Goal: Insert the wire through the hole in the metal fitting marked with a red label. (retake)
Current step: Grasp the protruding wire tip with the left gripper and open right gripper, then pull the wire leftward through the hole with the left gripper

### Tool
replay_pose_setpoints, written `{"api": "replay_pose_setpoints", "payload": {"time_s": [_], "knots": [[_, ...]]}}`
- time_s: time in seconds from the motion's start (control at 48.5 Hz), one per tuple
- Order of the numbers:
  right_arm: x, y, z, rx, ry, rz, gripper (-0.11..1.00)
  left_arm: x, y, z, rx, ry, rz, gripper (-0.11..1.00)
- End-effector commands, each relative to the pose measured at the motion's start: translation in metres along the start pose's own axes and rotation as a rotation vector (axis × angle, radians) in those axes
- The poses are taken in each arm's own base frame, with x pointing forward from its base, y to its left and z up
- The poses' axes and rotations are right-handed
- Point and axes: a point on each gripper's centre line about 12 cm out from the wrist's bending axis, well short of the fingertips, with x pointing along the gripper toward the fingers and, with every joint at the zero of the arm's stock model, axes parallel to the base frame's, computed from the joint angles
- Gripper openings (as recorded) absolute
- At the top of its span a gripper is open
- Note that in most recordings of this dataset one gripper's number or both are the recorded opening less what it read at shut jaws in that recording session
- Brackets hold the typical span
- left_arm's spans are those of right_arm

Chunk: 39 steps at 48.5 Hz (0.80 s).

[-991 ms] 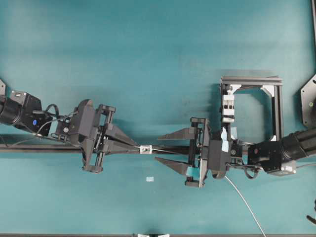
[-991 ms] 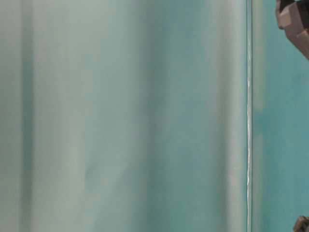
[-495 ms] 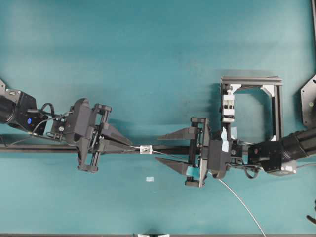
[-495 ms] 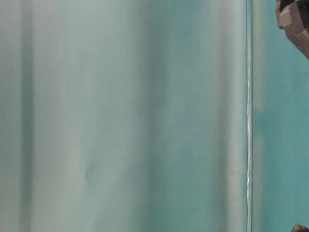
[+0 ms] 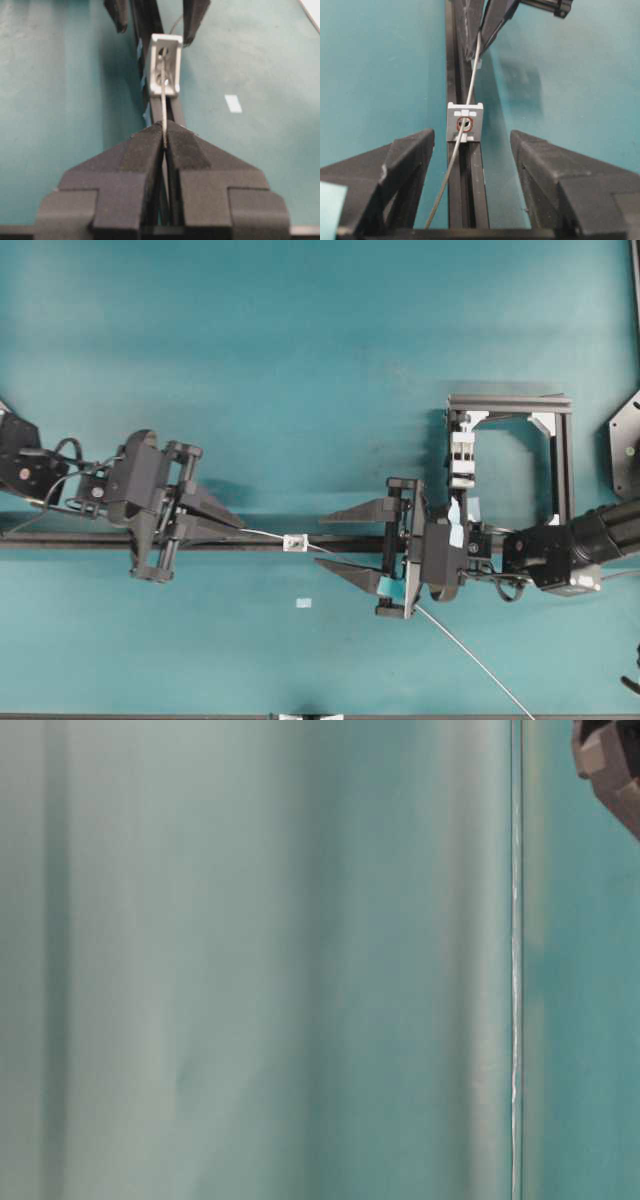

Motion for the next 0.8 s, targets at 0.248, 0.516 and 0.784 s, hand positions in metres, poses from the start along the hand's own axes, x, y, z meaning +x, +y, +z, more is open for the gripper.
{"api": "replay_pose_setpoints", "payload": {"time_s": [0.248, 0.516, 0.784], "knots": [[-0.001, 0.005, 0.016, 0.022, -0.041, 0.013, 0.71, -0.030, -0.002, 0.010, 0.002, -0.022, -0.010, -0.10], [-0.001, 0.005, 0.016, 0.022, -0.043, 0.012, 0.71, -0.051, 0.000, 0.008, -0.001, 0.003, -0.006, -0.10], [-0.001, 0.005, 0.016, 0.022, -0.043, 0.012, 0.71, -0.067, 0.000, 0.011, -0.003, 0.026, -0.006, -0.10]]}}
